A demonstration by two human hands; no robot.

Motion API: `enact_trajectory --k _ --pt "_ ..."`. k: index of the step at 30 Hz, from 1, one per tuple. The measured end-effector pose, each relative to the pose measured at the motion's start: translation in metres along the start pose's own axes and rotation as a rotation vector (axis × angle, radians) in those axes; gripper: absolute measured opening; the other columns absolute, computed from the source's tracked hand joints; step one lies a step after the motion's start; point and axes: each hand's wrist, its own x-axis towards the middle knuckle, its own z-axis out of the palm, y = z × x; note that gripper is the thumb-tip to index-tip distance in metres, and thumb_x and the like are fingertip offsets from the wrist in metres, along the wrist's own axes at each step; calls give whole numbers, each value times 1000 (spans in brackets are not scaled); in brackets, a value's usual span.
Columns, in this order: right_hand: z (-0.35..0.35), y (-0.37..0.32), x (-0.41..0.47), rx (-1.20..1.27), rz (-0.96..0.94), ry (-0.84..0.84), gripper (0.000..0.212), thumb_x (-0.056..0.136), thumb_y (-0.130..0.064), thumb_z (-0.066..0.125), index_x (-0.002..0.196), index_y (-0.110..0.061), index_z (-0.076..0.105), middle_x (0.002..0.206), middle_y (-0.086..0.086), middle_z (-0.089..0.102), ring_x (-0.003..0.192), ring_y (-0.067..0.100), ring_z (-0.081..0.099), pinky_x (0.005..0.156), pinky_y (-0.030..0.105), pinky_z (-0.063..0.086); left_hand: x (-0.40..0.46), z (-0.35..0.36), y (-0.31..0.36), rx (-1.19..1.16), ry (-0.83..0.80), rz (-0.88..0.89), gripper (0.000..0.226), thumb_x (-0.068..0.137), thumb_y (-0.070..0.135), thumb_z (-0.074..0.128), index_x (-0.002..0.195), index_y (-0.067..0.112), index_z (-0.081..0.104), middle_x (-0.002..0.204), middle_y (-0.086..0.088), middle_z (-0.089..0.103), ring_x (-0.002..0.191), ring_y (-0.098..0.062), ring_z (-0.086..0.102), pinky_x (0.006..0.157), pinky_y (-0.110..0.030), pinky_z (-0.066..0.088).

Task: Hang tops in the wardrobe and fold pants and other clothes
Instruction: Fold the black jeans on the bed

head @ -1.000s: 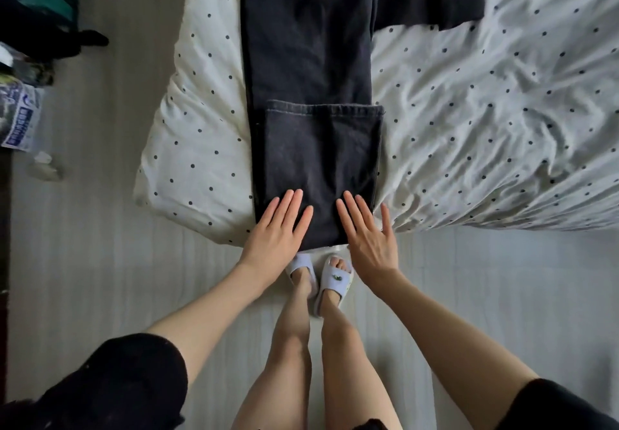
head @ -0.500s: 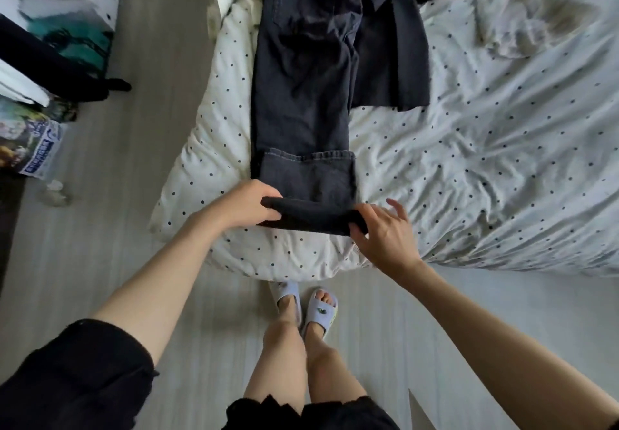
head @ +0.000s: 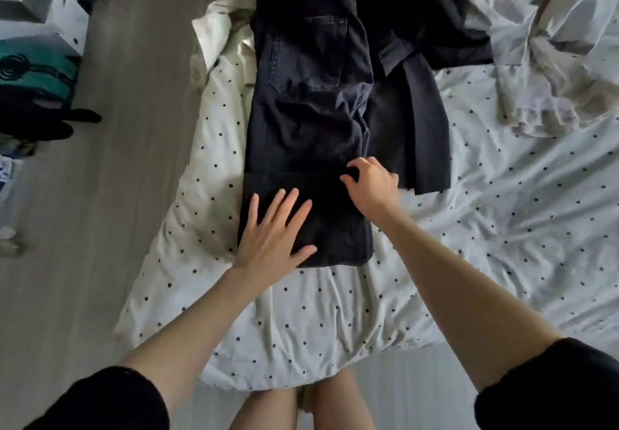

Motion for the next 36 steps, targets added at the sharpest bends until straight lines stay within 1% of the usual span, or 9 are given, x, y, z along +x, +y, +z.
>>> enact_trajectory --k 7,10,13,16,19,24,26,31,36 --pt "33 5 -76 -43 -332 377 30 84 -17 62 111 -5 64 122 13 60 116 30 55 97 47 43 37 14 -24 158 -223 41 93 82 72 27 150 16 -4 158 -3 -10 146 -21 -8 113 -51 -11" --pt "54 15 -105 -255 -477 68 65 73 -39 75 127 -8 58 137 14 52 129 32 47 105 52 38 45 5 -18 141 -222 19 79 93 58 33 150 13 3 159 -5 -4 146 -21 -3 114 -51 -7" --pt "65 25 -100 -477 -444 -145 93 64 -56 76 140 -15 43 147 8 40 136 26 38 109 47 35 21 4 -3 78 -5 -6 64 88 39 60 138 3 43 148 -15 36 138 -26 34 112 -54 22" --pt "75 33 -84 -513 -517 -14 60 81 -26 63 139 -21 46 144 2 44 132 20 44 105 39 41 -17 18 0 145 -66 -1 84 69 51 74 136 6 48 144 -15 42 134 -29 39 106 -57 32" --pt "82 34 -76 -453 -561 59 52 85 -7 39 134 -18 53 139 4 51 127 22 50 101 40 45 -22 28 -1 268 -104 -68 75 78 26 70 144 13 36 150 -10 34 138 -27 32 109 -51 31" --pt "69 33 -69 -399 -559 -59 57 66 -8 78 121 -13 64 125 7 63 113 24 62 91 38 52 -12 24 9 252 -29 -104 58 72 -2 67 128 9 58 134 -12 54 123 -30 52 99 -47 45" --pt "58 32 -68 -325 -569 -126 54 77 -6 68 130 -12 56 133 8 57 120 26 56 98 38 45 -16 18 12 207 -23 -110 58 63 -7 72 120 5 63 126 -15 60 116 -32 57 95 -47 48" --pt "31 29 -98 -308 -501 -282 55 96 -9 35 148 -22 24 156 -1 24 142 19 25 114 34 17 -33 -4 24 103 -191 -125 65 88 -2 43 148 14 24 156 -6 21 144 -21 18 117 -37 8" --pt "4 26 -152 -301 -485 -346 61 93 -9 42 148 -25 23 156 -4 23 143 16 23 116 33 18 -77 -21 46 59 -241 -91 69 89 2 45 150 19 16 157 -1 15 145 -17 13 117 -34 8"
